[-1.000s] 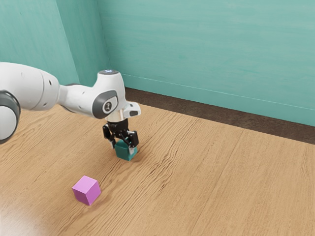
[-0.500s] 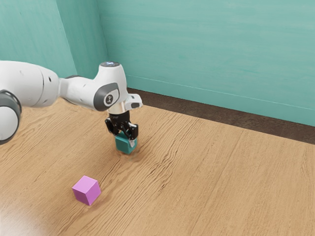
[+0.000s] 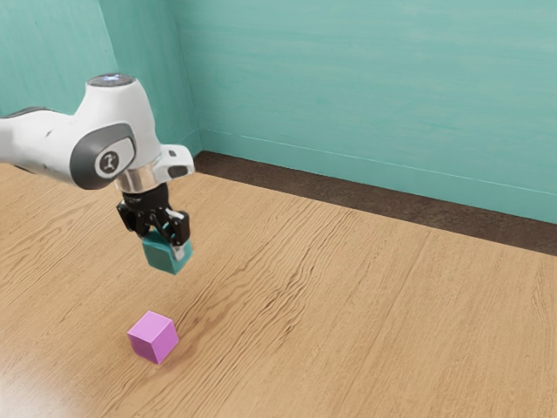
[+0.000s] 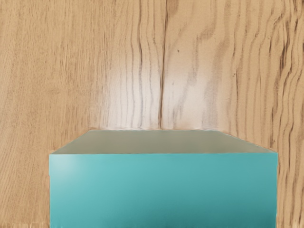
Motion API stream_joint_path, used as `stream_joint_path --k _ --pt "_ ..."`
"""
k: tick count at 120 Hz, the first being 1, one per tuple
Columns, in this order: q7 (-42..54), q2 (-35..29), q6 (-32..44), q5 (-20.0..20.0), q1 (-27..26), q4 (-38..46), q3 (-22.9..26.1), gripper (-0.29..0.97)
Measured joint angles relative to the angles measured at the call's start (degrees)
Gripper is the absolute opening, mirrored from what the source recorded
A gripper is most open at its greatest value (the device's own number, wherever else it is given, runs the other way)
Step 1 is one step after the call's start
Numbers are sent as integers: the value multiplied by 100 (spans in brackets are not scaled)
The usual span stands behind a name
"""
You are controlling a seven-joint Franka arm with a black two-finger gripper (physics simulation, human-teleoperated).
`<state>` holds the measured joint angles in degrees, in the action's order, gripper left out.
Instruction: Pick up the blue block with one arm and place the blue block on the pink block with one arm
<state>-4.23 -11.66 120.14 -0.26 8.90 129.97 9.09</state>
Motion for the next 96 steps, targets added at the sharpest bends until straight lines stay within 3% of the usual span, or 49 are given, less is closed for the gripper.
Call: stream_joint_path --k 42,96 --pt "35 -985 -64 -196 79 1124 -118 28" --pt "652 -908 11 -163 146 1209 -258 33"
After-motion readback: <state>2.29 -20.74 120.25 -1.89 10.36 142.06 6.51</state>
